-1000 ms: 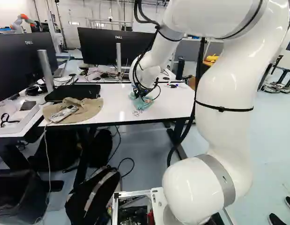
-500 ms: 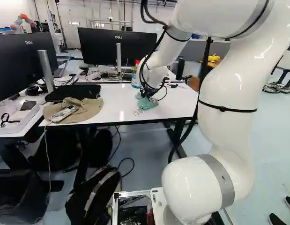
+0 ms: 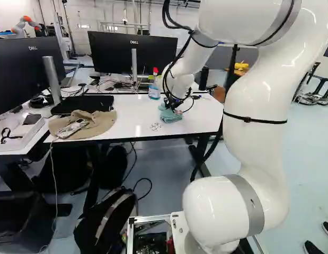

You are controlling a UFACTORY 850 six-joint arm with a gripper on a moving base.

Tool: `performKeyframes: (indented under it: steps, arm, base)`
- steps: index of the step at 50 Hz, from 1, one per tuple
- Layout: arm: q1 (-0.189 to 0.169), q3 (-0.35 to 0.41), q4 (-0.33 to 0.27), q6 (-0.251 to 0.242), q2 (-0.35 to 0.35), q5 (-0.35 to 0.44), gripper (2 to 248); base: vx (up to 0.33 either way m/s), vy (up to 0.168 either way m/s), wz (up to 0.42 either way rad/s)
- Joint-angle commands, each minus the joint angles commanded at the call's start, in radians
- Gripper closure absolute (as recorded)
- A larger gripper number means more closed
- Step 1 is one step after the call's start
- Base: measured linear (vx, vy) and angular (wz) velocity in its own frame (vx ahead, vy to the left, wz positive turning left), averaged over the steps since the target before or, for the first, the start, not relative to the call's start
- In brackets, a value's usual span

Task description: Clean the table with the green towel

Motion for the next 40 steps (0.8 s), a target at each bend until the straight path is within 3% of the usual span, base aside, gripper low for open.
performKeyframes:
  steps: [11,40]
  arm:
    - [0.012,-0.045,0.000,0.000,-0.036,0.000,209]
    - [0.094,-0.114,0.000,0.000,-0.090,0.000,209]
  base:
    - [0.000,0.000,0.000]
    - [0.000,0.000,0.000]
